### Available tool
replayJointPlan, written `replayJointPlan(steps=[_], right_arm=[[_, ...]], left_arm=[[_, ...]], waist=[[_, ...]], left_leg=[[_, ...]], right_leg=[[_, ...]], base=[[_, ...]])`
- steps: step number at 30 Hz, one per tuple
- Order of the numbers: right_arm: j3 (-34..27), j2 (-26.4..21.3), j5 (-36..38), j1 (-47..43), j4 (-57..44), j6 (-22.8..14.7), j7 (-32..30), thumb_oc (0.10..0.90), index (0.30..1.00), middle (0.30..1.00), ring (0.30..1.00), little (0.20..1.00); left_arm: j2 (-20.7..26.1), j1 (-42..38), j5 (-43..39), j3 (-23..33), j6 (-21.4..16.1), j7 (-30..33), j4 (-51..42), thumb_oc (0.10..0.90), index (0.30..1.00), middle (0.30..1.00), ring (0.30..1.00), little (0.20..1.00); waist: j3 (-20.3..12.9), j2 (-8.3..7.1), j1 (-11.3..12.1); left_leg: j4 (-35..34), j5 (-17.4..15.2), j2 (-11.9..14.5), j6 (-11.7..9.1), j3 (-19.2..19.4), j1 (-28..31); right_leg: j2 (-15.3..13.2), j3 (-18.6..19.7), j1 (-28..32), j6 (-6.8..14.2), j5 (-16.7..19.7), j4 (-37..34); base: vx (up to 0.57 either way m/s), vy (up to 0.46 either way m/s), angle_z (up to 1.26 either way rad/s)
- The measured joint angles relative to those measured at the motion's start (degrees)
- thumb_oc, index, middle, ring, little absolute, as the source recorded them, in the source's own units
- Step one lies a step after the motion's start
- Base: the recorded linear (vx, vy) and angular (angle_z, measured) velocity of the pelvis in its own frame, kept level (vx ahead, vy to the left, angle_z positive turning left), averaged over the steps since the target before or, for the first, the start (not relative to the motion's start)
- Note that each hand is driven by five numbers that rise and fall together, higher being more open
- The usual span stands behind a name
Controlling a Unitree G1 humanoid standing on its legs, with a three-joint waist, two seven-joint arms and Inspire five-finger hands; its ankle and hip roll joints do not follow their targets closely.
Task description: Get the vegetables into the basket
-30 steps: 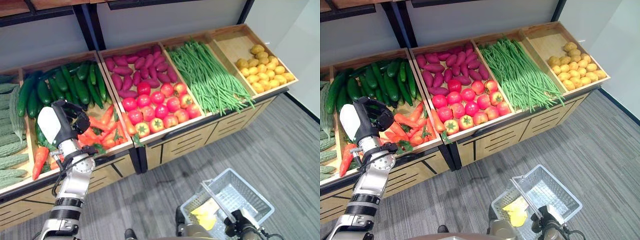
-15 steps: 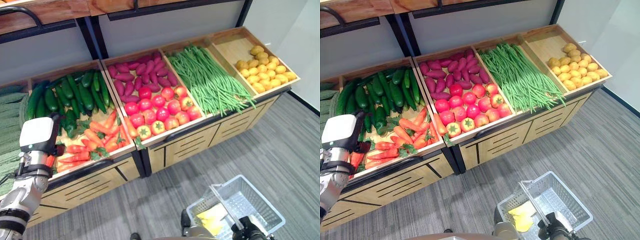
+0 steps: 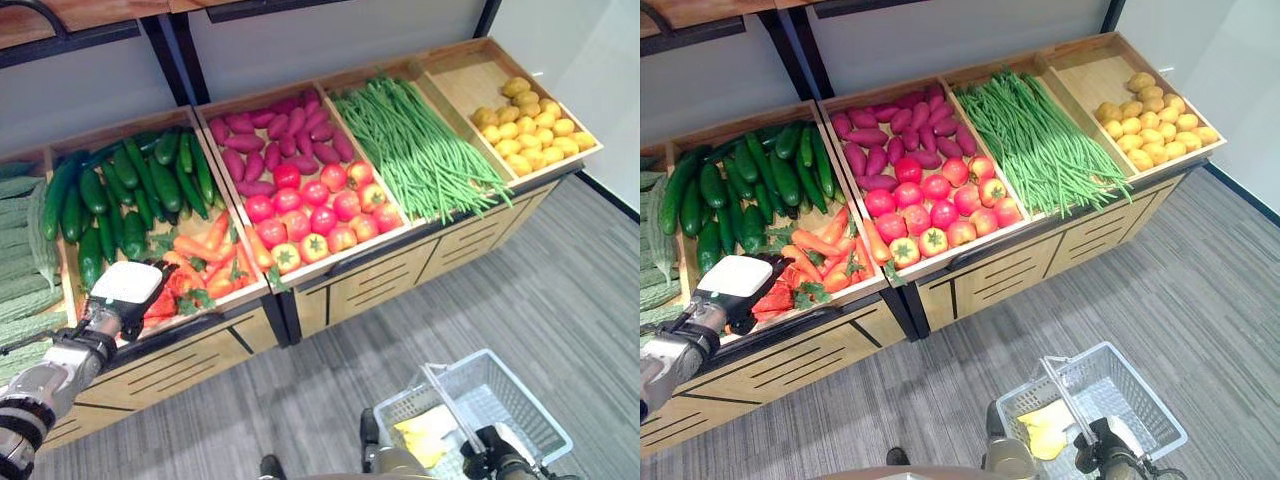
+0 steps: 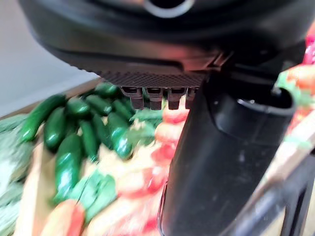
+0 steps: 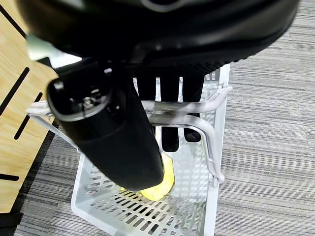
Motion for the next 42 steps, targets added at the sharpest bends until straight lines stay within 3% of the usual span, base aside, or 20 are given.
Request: replayJointPlan(steps=[13,14,15,17,18,27,42], right_arm=[[-0.09,-0.34,0.02,-1.32,-0.3,-0.02,-0.25,0.4,0.3,0.3,0.3,0.3],[-0.1,-0.73,0.02,-1.38,-0.82,-0.05,-0.26,0.4,0.3,0.3,0.3,0.3],[-0.1,-0.99,0.02,-1.63,-0.95,-0.06,-0.28,0.4,0.3,0.3,0.3,0.3],[-0.07,-1.33,0.03,-1.88,-1.03,-0.06,-0.28,0.4,0.3,0.3,0.3,0.3],[0.07,-1.81,0.02,-1.89,-1.22,-0.08,-0.23,0.4,0.3,0.3,0.3,0.3],[1.33,-1.87,0.0,-3.68,-3.91,-0.36,-0.33,0.4,0.3,0.3,0.3,0.3],[1.49,-1.85,-0.09,-4.2,-3.05,-1.02,-0.12,0.4,0.3,0.3,0.3,0.3]], left_arm=[[-0.23,-2.76,0.03,-0.09,0.61,0.99,0.04,0.9,1.0,1.0,1.0,1.0],[-0.22,-2.77,0.03,-0.3,0.58,0.98,0.13,0.869,0.956,0.956,0.956,0.956],[-0.22,-2.75,0.06,-0.69,0.36,0.79,0.52,0.806,0.868,0.868,0.868,0.868],[0.07,-2.95,0.41,-2.6,0.12,0.68,1.66,0.576,0.547,0.547,0.547,0.547],[0.38,-4.15,1.88,-5.69,0.25,0.34,2.48,0.4,0.3,0.3,0.3,0.3],[-0.23,-11.15,6.94,-11.3,0.21,0.11,4.68,0.4,0.3,0.3,0.3,0.3],[-1.06,-10.92,7.93,-8.71,0.54,1.4,4.59,0.4,0.3,0.3,0.3,0.3]], waist=[[2.38,0.35,-0.53],[3.02,0.5,-0.54],[3.46,0.66,-0.56],[3.62,0.86,-0.61],[3.75,1.03,-0.55],[4.06,0.82,-0.97],[4.77,0.1,-0.38]], left_leg=[[-0.01,-0.05,0.01,-0.04,0.19,-0.71],[-0.01,-0.07,-0.02,-0.07,0.21,-0.71],[-0.01,-0.06,-0.04,-0.07,0.25,-0.86],[-0.01,-0.06,0.0,-0.07,0.32,-1.23],[0.0,-0.05,0.02,-0.07,0.32,-1.37],[0.01,-0.04,-0.13,-0.05,0.41,-3.1],[-0.01,-0.12,0.02,-0.1,0.66,-0.68]], right_leg=[[0.06,0.26,-0.91,-0.05,0.02,0.0],[0.02,0.32,-0.95,0.17,-0.13,-0.01],[0.02,0.37,-1.14,0.29,-0.21,-0.01],[0.08,0.41,-1.56,0.22,-0.15,-0.01],[0.11,0.4,-1.69,-0.23,0.18,0.0],[0.05,0.51,-3.44,-0.18,0.32,0.02],[0.2,0.75,-1.16,-0.12,0.39,0.01]], base=[[0.0,0.0,0.0],[0.0,0.0,0.0],[0.0,0.0,0.0],[0.0,0.0,0.0],[0.0,0.0,0.0],[0.0,0.002,0.0],[0.0,0.001,-0.01]])
